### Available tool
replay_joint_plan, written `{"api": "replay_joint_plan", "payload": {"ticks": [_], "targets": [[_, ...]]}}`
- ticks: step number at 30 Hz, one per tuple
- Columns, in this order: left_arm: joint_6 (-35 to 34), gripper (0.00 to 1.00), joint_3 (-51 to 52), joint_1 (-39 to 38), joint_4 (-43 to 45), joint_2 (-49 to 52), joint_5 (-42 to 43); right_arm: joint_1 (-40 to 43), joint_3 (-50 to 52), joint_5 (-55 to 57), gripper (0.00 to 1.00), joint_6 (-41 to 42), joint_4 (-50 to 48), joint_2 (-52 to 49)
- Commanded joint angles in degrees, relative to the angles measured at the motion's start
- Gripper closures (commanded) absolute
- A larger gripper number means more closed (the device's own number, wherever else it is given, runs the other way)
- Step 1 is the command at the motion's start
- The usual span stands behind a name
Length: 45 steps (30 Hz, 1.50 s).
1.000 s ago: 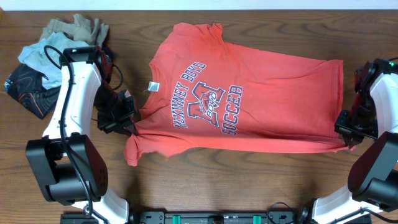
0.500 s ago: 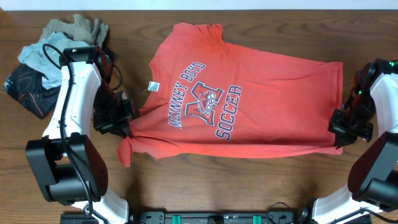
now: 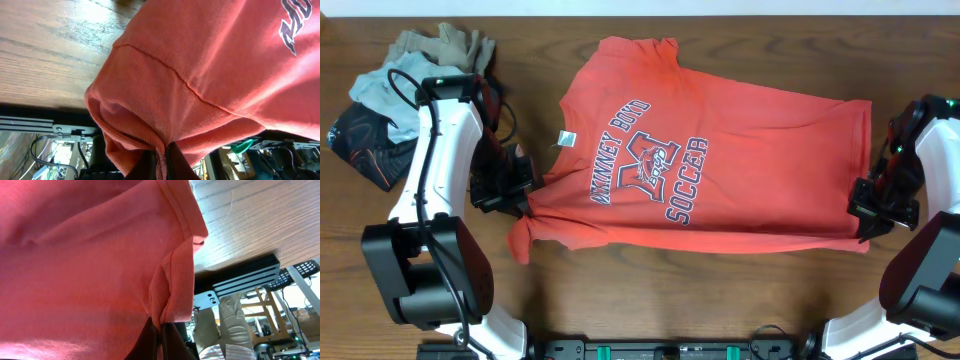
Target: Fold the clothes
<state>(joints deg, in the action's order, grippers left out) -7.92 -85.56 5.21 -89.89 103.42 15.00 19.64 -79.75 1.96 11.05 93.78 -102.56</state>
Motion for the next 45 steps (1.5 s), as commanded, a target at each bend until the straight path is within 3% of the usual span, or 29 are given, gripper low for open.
{"api": "replay_joint_plan", "payload": {"ticks": [1,6,13,17,28,43,45], "targets": [[-0.94,0.94,0.13,0.50,0.20,-0.37,-1.14,0.57,0.07,1.25,0.99,-0.83,-0.37,0.35],[-0.90,0.94,0.13,0.50,2.38,-0.37,3.48,0.61,0.07,1.57,0.99,-0.81,-1.73,0.35],[-1.60,0.94,0.13,0.50,16.39,-0.37,16.06,0.87,1.88,3.87,0.99,1.18,-6.54,0.33],[-3.98,0.94,0.13,0.48,21.94,-0.37,16.11,1.90,4.17,7.34,0.99,4.68,-9.70,0.33],[-5.05,0.94,0.13,-3.08,32.70,-0.33,16.06,3.65,5.90,6.10,0.99,4.76,-18.49,0.33],[-7.56,0.94,0.13,-8.79,39.15,-0.33,-2.03,3.54,5.95,-1.42,0.99,4.59,-33.81,0.33],[-8.41,0.93,0.13,-8.79,40.96,-0.33,-2.64,3.54,5.95,-2.16,0.94,4.61,-35.15,0.33]]}}
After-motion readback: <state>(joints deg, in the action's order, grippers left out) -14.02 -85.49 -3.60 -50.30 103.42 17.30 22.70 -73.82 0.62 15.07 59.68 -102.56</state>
